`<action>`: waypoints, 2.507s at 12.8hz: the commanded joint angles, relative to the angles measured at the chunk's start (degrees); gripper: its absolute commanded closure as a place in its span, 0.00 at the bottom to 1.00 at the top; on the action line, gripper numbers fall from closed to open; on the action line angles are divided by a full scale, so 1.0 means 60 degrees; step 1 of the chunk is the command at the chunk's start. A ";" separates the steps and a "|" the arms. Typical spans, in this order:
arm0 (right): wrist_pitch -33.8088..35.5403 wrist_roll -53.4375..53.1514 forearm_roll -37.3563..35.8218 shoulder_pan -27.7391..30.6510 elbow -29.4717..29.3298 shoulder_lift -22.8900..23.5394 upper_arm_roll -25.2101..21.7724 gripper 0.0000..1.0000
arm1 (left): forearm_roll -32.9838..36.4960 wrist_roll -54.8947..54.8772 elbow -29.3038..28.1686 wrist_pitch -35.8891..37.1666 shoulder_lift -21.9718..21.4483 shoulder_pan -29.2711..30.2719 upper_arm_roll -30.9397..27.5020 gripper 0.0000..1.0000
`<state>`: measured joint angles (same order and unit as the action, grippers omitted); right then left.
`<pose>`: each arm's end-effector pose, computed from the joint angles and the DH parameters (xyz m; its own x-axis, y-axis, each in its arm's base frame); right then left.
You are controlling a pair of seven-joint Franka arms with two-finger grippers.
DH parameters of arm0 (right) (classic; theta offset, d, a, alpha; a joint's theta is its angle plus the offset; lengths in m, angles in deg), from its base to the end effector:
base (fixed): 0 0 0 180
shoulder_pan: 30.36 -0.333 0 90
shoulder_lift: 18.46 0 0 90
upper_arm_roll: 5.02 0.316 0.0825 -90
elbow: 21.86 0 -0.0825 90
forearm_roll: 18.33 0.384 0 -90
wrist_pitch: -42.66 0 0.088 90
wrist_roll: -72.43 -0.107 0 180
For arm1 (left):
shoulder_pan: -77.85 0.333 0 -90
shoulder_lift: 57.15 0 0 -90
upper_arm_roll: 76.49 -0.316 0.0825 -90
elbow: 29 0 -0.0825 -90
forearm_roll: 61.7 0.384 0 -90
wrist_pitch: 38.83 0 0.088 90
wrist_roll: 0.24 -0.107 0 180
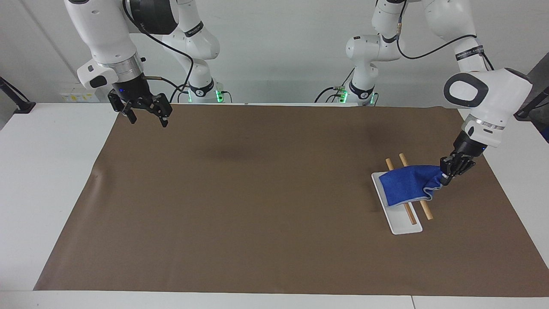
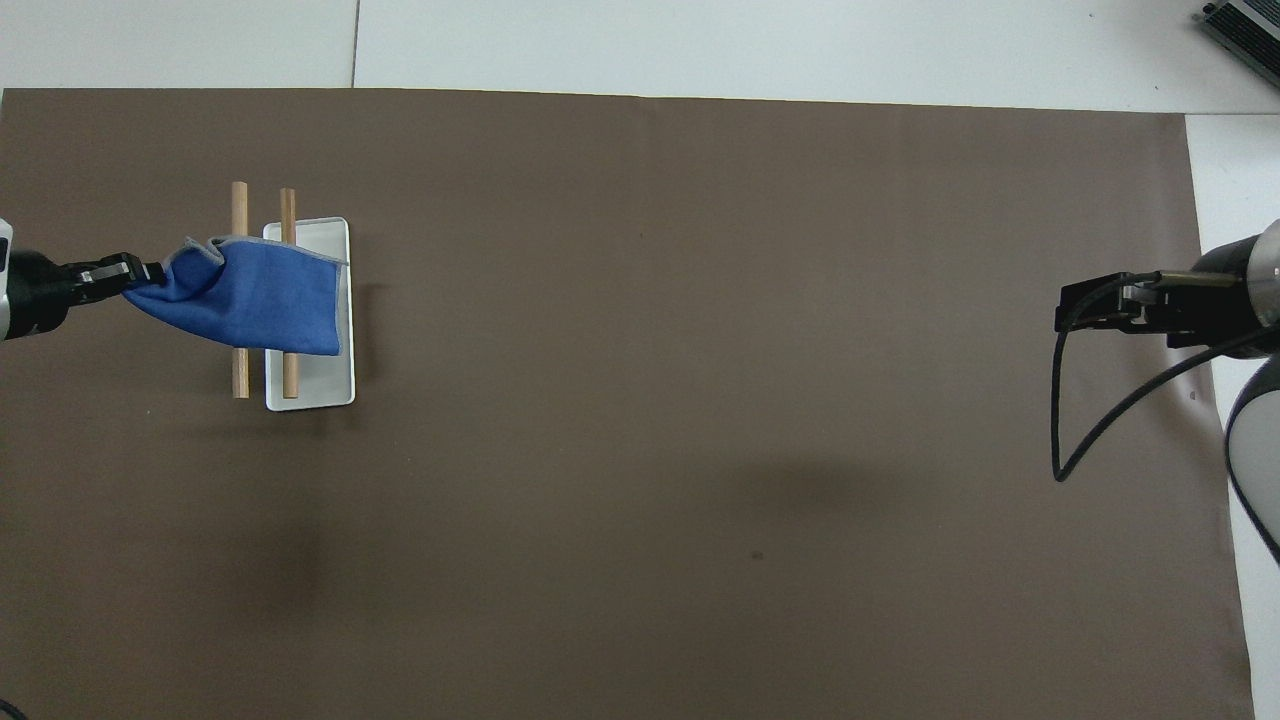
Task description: Right arm passes towel to left arm to hang
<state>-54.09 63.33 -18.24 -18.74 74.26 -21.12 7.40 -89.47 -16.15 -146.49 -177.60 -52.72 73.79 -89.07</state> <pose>0.5502 0.0105 0.6093 0.9879 -0.1442 0.0569 -0.1444 -0.9895 -0.0006 0.5856 0.0836 0.4332 0.9198 0.2273 0.3198 0.1271 -0.9438 0.3050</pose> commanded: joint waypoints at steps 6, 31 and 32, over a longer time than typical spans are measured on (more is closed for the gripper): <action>0.0128 0.0242 -0.0073 -0.1201 -0.0199 0.0003 -0.1274 0.00 | 0.0393 -0.0028 -0.0297 -0.0001 -0.0371 0.0002 -0.0027 0.22; 0.0434 0.0887 -0.0191 -0.1893 -0.0068 -0.0026 -0.2245 0.00 | 0.5479 0.2682 0.5724 0.9258 -0.0459 -0.0144 0.2009 0.02; 0.0464 0.1105 -0.0191 -0.1893 -0.0053 -0.0026 -0.2245 0.00 | 0.5333 0.2667 0.5710 0.9025 -0.0474 -0.0130 0.2024 0.00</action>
<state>-52.52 67.38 -18.27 -30.56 73.95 -21.11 -6.22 -57.13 -0.13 -112.92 -122.60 -55.38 72.93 -76.84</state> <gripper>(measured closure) 0.000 0.141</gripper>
